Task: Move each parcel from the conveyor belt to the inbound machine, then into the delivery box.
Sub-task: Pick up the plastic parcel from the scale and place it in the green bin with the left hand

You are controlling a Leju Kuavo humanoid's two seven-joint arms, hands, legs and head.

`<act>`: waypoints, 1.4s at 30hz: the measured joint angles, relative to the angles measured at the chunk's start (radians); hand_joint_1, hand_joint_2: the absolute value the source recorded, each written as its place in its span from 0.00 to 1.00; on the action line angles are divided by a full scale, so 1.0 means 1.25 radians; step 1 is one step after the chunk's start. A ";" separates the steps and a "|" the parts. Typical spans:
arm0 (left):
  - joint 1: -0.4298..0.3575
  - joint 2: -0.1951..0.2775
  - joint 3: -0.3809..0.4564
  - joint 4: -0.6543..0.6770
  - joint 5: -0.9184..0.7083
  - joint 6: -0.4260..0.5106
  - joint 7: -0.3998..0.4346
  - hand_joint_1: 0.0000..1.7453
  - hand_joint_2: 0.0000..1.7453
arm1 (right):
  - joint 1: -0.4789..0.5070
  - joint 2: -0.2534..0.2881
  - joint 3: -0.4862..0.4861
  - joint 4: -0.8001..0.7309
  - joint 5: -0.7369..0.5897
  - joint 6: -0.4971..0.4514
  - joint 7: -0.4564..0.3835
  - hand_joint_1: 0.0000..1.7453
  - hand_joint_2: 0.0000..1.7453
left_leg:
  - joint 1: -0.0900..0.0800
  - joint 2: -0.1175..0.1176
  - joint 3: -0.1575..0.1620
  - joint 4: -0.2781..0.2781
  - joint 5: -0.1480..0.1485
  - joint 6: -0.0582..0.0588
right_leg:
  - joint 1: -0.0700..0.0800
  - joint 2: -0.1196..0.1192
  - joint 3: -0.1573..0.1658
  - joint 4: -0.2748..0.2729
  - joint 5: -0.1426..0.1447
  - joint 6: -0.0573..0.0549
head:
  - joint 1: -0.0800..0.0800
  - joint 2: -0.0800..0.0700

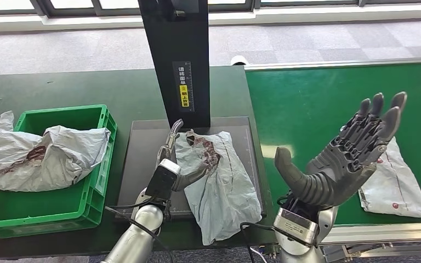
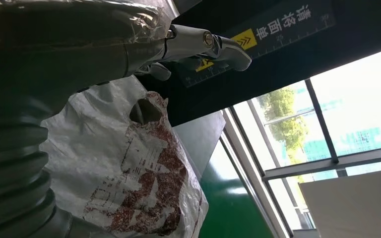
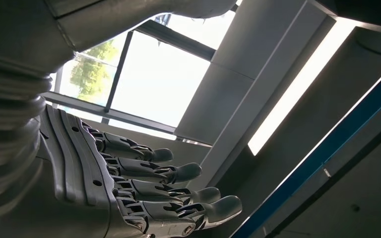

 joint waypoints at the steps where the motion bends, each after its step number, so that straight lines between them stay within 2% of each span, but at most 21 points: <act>1: -0.005 -0.001 -0.005 0.011 0.002 0.001 0.005 0.00 1.00 | 0.000 0.000 0.000 0.001 0.000 0.000 0.000 0.00 1.00 | 0.000 0.000 0.000 0.000 0.000 0.000 | 0.000 0.000 0.000 0.000 0.000 0.000 | 0.000 0.000; 8: -0.043 -0.008 -0.079 0.125 0.026 0.015 0.071 0.00 1.00 | -0.001 0.000 0.000 0.008 -0.001 0.000 0.000 0.00 1.00 | 0.000 0.000 0.000 0.000 0.000 0.000 | 0.000 0.000 0.000 0.000 0.000 0.000 | 0.000 0.000; 15: -0.084 -0.008 -0.220 0.252 0.016 0.050 0.205 0.00 1.00 | -0.001 0.000 0.000 0.008 0.000 0.000 0.000 0.00 1.00 | 0.000 0.000 0.000 0.000 0.000 0.000 | 0.000 0.000 0.000 0.000 0.000 0.000 | 0.000 0.000; 20: -0.109 -0.008 -0.313 0.304 0.006 0.057 0.258 0.00 1.00 | -0.001 0.000 0.000 0.008 0.001 0.000 0.000 0.00 1.00 | 0.000 -0.001 0.000 0.000 0.000 0.000 | 0.000 -0.001 0.001 0.000 0.000 0.000 | 0.000 0.000; 21: -0.113 -0.008 -0.328 0.311 0.005 0.057 0.263 0.03 1.00 | -0.001 0.000 0.000 0.008 0.001 0.000 0.000 0.00 1.00 | 0.000 -0.001 0.000 0.000 0.000 0.000 | 0.000 -0.001 0.001 0.000 0.000 0.000 | 0.000 0.000; 24: -0.122 -0.008 -0.358 0.325 0.004 0.057 0.270 0.78 1.00 | -0.001 0.000 0.000 0.008 0.002 0.000 0.000 0.00 1.00 | 0.000 -0.001 0.001 0.000 0.000 0.000 | 0.000 -0.001 0.002 0.000 0.000 0.000 | 0.000 0.000; 25: -0.124 -0.008 -0.366 0.328 0.003 0.058 0.273 1.00 1.00 | -0.001 0.000 0.000 0.008 0.002 0.000 0.000 0.00 1.00 | 0.000 -0.001 0.001 0.000 0.000 0.000 | 0.000 -0.001 0.002 0.000 0.000 0.000 | 0.000 0.000; 31: -0.139 -0.008 -0.419 0.343 -0.001 0.070 0.299 1.00 1.00 | 0.000 0.000 -0.002 0.008 0.003 0.000 0.000 0.00 1.00 | 0.000 -0.002 0.002 0.000 0.000 0.001 | 0.000 -0.002 0.003 0.000 0.000 0.000 | 0.000 0.000; 42: -0.157 -0.008 -0.473 0.358 -0.017 0.104 0.332 1.00 1.00 | 0.001 0.000 -0.005 0.008 0.005 0.000 0.000 0.00 1.00 | 0.000 -0.002 0.003 0.000 0.000 0.001 | 0.000 -0.001 0.004 0.000 0.000 0.000 | 0.000 0.000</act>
